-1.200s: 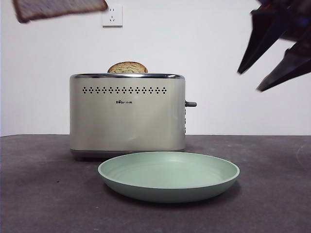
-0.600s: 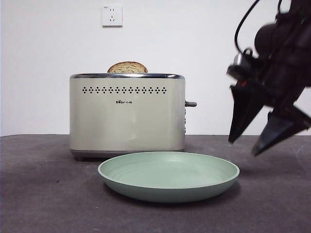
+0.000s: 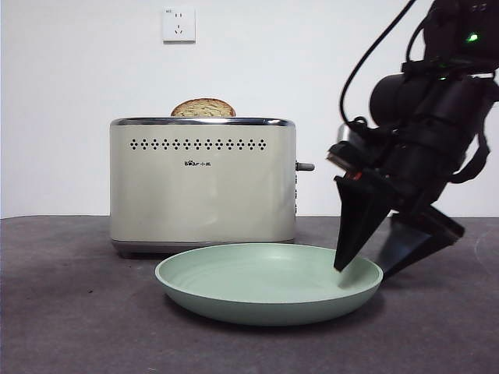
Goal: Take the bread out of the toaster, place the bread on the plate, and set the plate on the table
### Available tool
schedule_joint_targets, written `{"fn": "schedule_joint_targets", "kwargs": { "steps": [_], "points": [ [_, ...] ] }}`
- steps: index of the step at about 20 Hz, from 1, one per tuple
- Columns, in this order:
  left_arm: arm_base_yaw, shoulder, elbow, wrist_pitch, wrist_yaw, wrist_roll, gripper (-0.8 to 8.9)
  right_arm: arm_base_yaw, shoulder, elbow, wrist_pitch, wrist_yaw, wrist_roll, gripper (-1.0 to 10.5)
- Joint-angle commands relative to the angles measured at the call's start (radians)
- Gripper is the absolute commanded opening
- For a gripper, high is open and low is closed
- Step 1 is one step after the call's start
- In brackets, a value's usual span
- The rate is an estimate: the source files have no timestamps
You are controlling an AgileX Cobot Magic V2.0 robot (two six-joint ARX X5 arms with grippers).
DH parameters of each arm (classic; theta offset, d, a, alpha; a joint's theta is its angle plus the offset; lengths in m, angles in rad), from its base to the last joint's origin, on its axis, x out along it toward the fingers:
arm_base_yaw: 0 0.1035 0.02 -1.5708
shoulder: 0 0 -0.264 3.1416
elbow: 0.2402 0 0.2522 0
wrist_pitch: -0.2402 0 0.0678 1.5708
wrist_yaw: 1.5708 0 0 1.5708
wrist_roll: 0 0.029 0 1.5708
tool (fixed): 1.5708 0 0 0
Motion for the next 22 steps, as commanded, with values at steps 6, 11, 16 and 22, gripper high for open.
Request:
{"fn": "schedule_joint_targets", "kwargs": {
  "steps": [6, 11, 16, 22],
  "points": [
    [-0.002, 0.002, -0.005, 0.023, 0.003, -0.007, -0.09, 0.033, 0.006, 0.000, 0.032, 0.006, 0.047, -0.1],
    [-0.002, 0.051, -0.005, 0.086, 0.100, -0.008, -0.09, 0.033, -0.013, 0.000, 0.017, 0.005, 0.065, -0.1],
    [-0.002, 0.167, -0.005, 0.182, 0.295, -0.007, -0.09, 0.033, -0.066, 0.000, -0.005, 0.006, 0.076, -0.1],
    [-0.002, 0.383, -0.005, 0.259, 0.486, 0.014, -0.09, 0.032, -0.202, 0.000, -0.021, 0.007, 0.082, -0.1]
  ]
}}
